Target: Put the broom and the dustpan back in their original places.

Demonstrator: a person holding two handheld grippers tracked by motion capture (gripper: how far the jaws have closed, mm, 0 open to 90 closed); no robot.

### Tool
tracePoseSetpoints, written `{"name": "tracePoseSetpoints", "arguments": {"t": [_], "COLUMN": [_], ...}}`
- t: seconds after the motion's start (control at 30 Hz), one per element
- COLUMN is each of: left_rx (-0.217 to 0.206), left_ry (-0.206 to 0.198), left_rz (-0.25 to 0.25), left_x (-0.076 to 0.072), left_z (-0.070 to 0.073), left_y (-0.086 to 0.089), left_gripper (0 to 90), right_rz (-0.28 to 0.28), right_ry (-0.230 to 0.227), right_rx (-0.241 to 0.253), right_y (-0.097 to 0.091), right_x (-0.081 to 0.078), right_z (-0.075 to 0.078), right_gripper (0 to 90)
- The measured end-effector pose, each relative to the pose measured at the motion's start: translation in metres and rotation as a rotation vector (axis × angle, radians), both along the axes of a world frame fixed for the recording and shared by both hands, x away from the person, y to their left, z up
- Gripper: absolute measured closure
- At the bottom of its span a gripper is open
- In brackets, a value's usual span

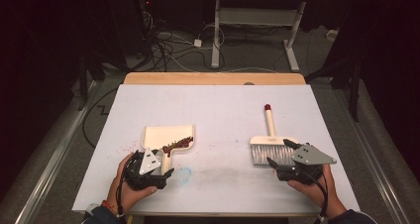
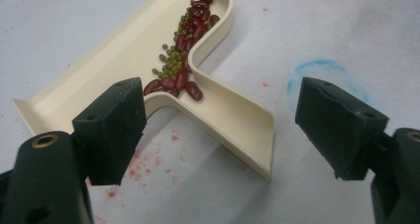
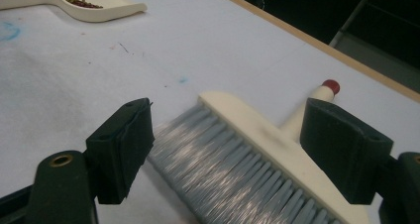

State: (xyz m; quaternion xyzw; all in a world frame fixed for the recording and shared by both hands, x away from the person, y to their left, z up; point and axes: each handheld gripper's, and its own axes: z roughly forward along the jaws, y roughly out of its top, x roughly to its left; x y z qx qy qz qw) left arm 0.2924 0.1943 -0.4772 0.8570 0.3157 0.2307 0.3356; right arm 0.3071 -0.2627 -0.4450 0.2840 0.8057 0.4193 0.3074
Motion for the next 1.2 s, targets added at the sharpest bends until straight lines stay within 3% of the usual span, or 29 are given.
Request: {"name": "tracePoseSetpoints", "arguments": {"t": [0.3, 0.6, 0.7, 0.8, 0.97, 1.2], "left_rx": [-0.007, -0.001, 0.018, 0.001, 0.014, 0.02], "left_ry": [-0.013, -0.032, -0.038, -0.038, -0.035, -0.033], "left_rz": [-0.003, -0.005, -0.021, -0.016, -0.017, -0.024], "left_x": [0.0, -0.001, -0.003, -0.003, -0.003, -0.002], "left_z": [0.001, 0.002, 0.002, 0.002, 0.002, 0.001], "left_y": [0.0, -0.002, -0.003, -0.001, -0.001, -0.004], "left_gripper": [19.5, 19.5, 19.6, 19.5, 19.5, 19.5], "right_rz": [-0.013, -0.01, -0.012, -0.021, -0.031, -0.043], "right_ry": [0.047, 0.025, 0.016, 0.004, 0.011, 0.003], "right_rx": [0.017, 0.049, 0.035, 0.033, 0.018, 0.028], "right_y": [-0.009, -0.01, -0.009, -0.008, -0.007, -0.009], "right_x": [-0.005, -0.008, -0.009, -0.011, -0.01, -0.01], "right_z": [-0.019, -0.016, -0.014, -0.012, -0.012, -0.01], "right_gripper": [20.0, 15.9, 16.0, 15.9, 16.1, 16.1]}}
